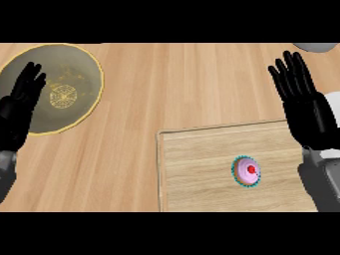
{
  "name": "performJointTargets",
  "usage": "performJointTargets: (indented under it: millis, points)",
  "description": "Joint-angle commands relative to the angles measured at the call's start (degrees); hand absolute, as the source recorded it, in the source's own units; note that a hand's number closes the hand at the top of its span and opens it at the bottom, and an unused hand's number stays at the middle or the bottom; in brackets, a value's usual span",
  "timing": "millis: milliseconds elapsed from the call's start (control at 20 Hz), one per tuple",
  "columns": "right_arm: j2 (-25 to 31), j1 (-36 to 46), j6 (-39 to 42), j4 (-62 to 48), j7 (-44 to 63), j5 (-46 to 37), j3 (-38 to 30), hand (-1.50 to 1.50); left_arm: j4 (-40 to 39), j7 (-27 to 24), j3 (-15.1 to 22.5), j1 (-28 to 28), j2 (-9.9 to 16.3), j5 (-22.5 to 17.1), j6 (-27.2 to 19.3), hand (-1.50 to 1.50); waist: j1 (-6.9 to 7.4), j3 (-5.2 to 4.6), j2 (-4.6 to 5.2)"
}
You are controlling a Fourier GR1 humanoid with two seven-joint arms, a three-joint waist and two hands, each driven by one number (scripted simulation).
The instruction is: Pick the cupcake from the tray and place it in the plate
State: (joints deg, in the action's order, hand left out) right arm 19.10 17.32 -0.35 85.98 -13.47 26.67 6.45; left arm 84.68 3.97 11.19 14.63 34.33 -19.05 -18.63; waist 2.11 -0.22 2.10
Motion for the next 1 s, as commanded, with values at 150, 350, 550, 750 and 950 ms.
performJointTargets:
  millis: [150, 350, 550, 750, 950]
  points:
    - [12.0, 8.4, 5.1, -2.7, 7.0, 1.7, -7.8, 1.50, -4.0, 2.7, 4.4, -8.4, -7.8, -2.8, 1.2, 0.00, -1.65, 0.11, -1.80]
    - [23.0, 4.1, -4.5, -5.2, 8.1, -16.3, -7.1, 1.50, -4.6, 4.5, 7.2, -11.1, -12.3, -5.1, 1.4, 0.00, -4.51, -0.33, -1.57]
    - [12.3, -2.4, -14.1, -0.9, 3.3, -14.4, -9.6, -1.50, -4.9, 2.2, 10.3, -13.5, -16.0, -2.9, 0.9, 0.00, -3.22, 0.19, -2.26]
    - [12.9, -8.4, -6.6, 3.4, -0.6, -11.1, -13.1, -1.50, -5.7, 4.8, 8.3, -10.8, -16.8, -2.3, 2.0, 0.00, -2.68, 0.21, -2.17]
    - [17.9, -11.8, -1.7, 8.3, 3.6, -12.6, -13.3, -1.50, -1.6, 6.1, 7.4, -13.2, -15.8, -2.1, 2.6, 0.00, -2.49, 0.21, -2.23]
